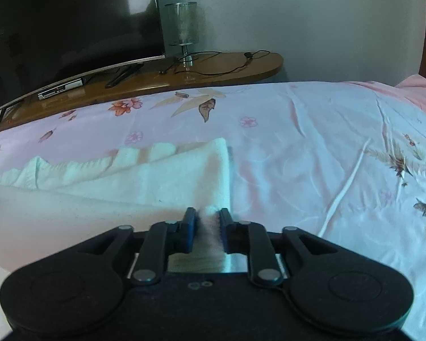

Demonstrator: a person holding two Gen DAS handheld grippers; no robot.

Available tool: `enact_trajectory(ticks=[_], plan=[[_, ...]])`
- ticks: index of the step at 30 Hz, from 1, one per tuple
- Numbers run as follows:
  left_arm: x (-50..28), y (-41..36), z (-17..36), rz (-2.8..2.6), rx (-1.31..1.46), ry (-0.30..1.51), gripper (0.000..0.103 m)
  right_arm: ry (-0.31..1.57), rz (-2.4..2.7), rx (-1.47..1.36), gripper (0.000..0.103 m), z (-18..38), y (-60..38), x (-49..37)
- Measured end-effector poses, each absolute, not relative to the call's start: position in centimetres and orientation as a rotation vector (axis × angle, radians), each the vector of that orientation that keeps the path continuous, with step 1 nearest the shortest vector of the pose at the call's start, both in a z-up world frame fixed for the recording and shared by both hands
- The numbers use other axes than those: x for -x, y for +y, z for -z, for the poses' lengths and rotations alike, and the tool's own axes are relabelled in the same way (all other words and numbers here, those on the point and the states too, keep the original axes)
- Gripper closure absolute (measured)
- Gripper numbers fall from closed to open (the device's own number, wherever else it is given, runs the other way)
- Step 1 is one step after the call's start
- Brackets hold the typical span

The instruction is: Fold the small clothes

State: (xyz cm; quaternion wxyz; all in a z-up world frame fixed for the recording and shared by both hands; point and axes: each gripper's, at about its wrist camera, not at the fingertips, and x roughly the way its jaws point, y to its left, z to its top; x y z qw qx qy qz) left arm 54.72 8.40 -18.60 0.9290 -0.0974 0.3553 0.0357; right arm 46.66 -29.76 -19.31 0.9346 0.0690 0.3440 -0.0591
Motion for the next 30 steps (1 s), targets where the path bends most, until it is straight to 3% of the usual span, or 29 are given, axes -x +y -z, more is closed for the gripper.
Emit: enact_trajectory(ticks=[4, 6, 11, 14, 21, 23, 24, 25, 30], plan=[[-50.9, 6.5, 17.9, 0.006, 0.139, 0.757, 0.092, 0.651, 0.073, -0.126, 0.075, 17.3, -28.6, -44.9], [-49.4, 5.6, 19.0, -0.007, 0.098, 0.791, 0.086, 0.656, 0.044, -0.124, 0.076, 17.2, -28.0, -44.1], [-47.6, 3.5, 20.4, -0.055, -0.059, 0.734, 0.086, 0.762, 0.022, -0.065, 0.081, 20.1, -27.5, -44.0], [-47.9, 3.6, 19.7, -0.088, -0.016, 0.763, 0.086, 0.75, 0.022, -0.027, 0.083, 20.1, -27.4, -44.0], [-48.3, 2.3, 17.9, -0.125, -0.01, 0.768, 0.085, 0.705, -0.023, -0.03, 0.074, 17.3, -26.9, -44.6], [-49.2, 1.7, 18.0, -0.126, -0.015, 0.774, 0.067, 0.699, -0.029, -0.035, 0.072, 17.0, -26.8, -46.0], [-49.6, 1.4, 18.3, -0.137, -0.023, 0.779, 0.043, 0.698, -0.031, -0.04, 0.072, 17.1, -26.9, -46.6], [-49.8, 1.1, 18.6, -0.146, -0.034, 0.785, 0.031, 0.699, -0.033, -0.037, 0.072, 17.3, -26.9, -47.0], [-49.5, 1.2, 19.7, -0.159, -0.024, 0.811, 0.031, 0.774, -0.03, -0.032, 0.071, 20.4, -27.8, -47.8]])
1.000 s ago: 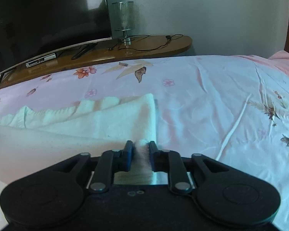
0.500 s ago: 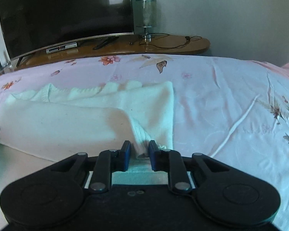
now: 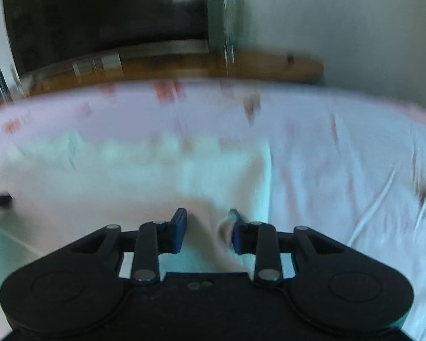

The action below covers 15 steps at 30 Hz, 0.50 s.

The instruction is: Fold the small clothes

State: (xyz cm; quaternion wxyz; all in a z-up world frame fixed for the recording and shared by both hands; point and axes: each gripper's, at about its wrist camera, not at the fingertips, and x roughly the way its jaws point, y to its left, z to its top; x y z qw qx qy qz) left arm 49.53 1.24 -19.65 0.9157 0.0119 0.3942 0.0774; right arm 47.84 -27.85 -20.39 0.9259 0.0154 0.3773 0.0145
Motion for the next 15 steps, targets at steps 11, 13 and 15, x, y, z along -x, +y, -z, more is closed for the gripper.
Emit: enact_trajectory(ticks=[11, 13, 15], plan=[[-42.9, 2.3, 17.9, -0.097, -0.058, 0.849, 0.031, 0.76, -0.009, -0.095, 0.067, 17.2, -28.7, -40.0], [-40.5, 2.8, 17.6, -0.071, -0.067, 0.845, 0.031, 0.757, 0.003, -0.106, 0.065, 16.5, -28.8, -37.1], [-37.6, 3.6, 17.5, -0.057, -0.059, 0.859, 0.031, 0.755, 0.03, -0.095, 0.062, 16.1, -28.6, -33.9]])
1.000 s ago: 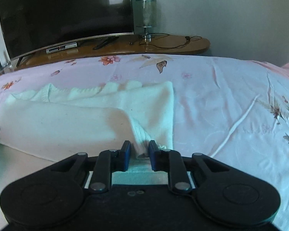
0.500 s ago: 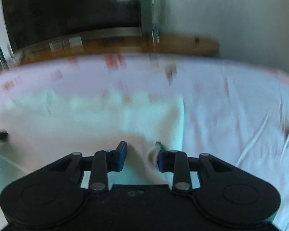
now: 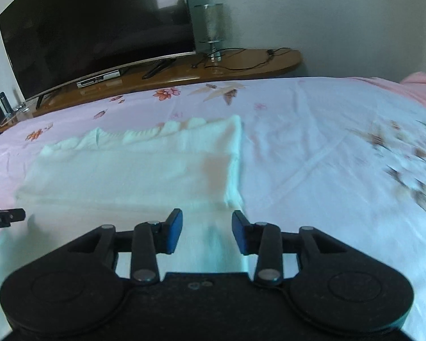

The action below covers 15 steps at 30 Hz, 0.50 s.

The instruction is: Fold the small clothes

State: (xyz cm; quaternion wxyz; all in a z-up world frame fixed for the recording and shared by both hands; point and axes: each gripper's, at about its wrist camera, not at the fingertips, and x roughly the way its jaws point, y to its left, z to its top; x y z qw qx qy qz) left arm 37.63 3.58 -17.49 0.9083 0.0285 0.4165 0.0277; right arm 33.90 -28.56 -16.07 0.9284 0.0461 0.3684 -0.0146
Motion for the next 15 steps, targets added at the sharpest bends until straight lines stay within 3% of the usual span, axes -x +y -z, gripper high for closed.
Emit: enact_trajectory(ticks=[6, 10, 15], plan=[[-29.6, 6.1, 17.0, -0.016, -0.042, 0.889, 0.031, 0.78, 0.045, -0.101, 0.06, 15.7, -27.0, -24.7], [-25.3, 7.6, 17.1, 0.011, -0.029, 0.908, 0.031, 0.803, 0.048, -0.115, 0.049, 16.2, -26.1, -19.8], [-20.7, 9.1, 17.8, 0.036, -0.004, 0.928, 0.031, 0.824, 0.078, -0.132, 0.049, 16.8, -25.4, -15.3]])
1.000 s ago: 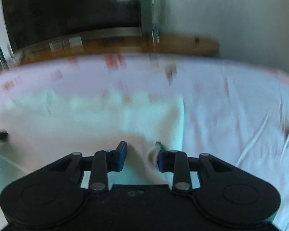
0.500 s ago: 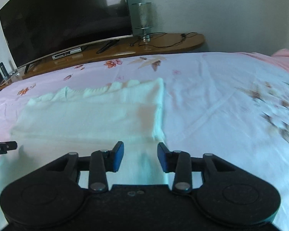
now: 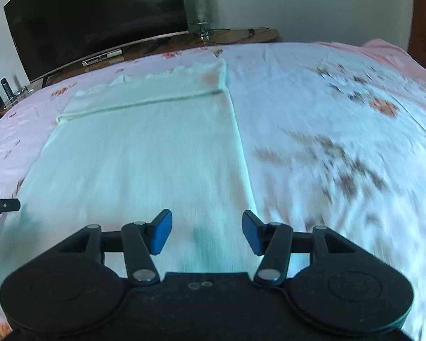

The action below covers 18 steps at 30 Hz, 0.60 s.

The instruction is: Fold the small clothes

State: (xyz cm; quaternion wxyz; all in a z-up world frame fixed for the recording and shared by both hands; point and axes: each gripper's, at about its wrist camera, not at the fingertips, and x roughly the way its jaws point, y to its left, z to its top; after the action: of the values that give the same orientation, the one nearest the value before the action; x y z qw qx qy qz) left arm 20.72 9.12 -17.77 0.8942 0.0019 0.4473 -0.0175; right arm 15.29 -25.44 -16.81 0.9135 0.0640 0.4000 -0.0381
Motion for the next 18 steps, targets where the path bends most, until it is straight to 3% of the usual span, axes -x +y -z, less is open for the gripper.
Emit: enact_trajectory(ticks=[9, 12, 16, 17, 18], plan=[[-14.3, 11.2, 18.5, 0.1, 0.084, 0.951, 0.031, 0.866, 0.145, -0.151, 0.047, 18.3, -25.9, -9.7], [-12.9, 11.3, 18.6, 0.129, 0.124, 0.967, 0.044, 0.881, 0.158, -0.176, 0.047, 18.7, -26.5, -8.8], [-11.9, 11.4, 18.8, 0.181, 0.228, 0.979, 0.048, 0.885, 0.174, -0.217, 0.04, 19.0, -27.3, -8.0], [-11.8, 11.3, 18.9, 0.194, 0.243, 0.979, 0.052, 0.887, 0.173, -0.227, 0.038, 19.1, -27.3, -7.9], [-11.8, 11.2, 19.0, 0.199, 0.253, 0.985, 0.068, 0.89, 0.171, -0.232, 0.038, 19.2, -27.3, -7.8]])
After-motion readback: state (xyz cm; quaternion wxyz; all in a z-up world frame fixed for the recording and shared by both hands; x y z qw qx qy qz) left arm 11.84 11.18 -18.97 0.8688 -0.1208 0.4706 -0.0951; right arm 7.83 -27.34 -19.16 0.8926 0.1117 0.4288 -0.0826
